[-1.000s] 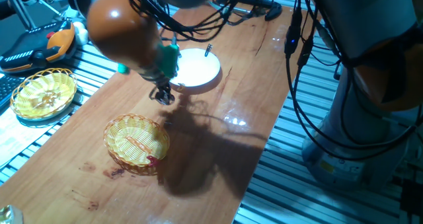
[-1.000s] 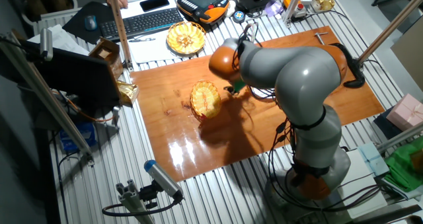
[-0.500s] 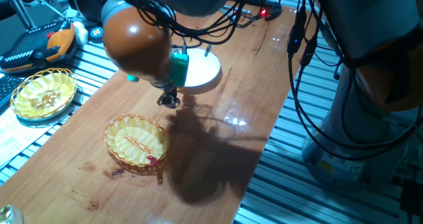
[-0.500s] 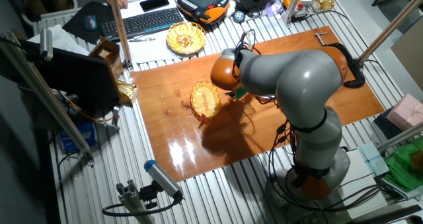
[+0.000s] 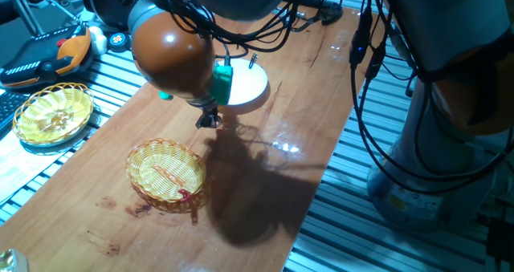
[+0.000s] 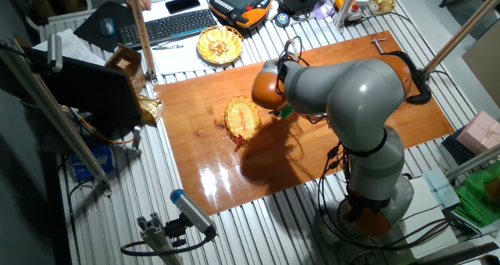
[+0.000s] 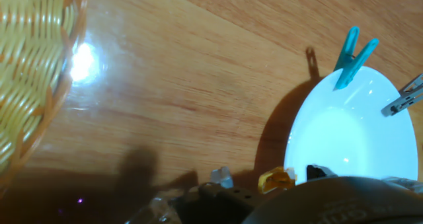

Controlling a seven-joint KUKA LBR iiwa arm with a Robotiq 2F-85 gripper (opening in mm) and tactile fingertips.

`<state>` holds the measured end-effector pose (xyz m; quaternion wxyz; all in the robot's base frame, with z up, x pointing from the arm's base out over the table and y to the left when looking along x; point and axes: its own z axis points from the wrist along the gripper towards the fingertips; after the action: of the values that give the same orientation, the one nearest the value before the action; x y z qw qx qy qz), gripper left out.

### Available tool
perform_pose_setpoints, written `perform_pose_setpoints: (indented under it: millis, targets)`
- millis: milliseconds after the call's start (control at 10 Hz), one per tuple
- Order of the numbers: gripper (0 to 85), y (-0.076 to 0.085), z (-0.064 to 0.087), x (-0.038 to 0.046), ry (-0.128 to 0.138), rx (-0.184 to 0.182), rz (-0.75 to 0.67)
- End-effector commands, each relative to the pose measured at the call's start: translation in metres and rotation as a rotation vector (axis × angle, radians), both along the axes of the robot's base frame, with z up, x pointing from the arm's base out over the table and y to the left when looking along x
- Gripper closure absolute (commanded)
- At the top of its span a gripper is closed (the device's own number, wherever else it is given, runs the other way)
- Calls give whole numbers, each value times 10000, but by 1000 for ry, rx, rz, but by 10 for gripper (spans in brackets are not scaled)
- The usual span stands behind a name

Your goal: Use a clamp

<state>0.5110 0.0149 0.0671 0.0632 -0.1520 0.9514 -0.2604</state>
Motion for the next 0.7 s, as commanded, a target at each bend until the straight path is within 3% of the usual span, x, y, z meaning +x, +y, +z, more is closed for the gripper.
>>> perform_pose_setpoints:
  millis: [0, 300, 600]
  targets:
    - [323, -1, -1, 0, -4, -3, 2]
    - [367, -12, -6, 0, -13, -13, 12]
    - [467, -23, -4, -1, -20, -29, 18]
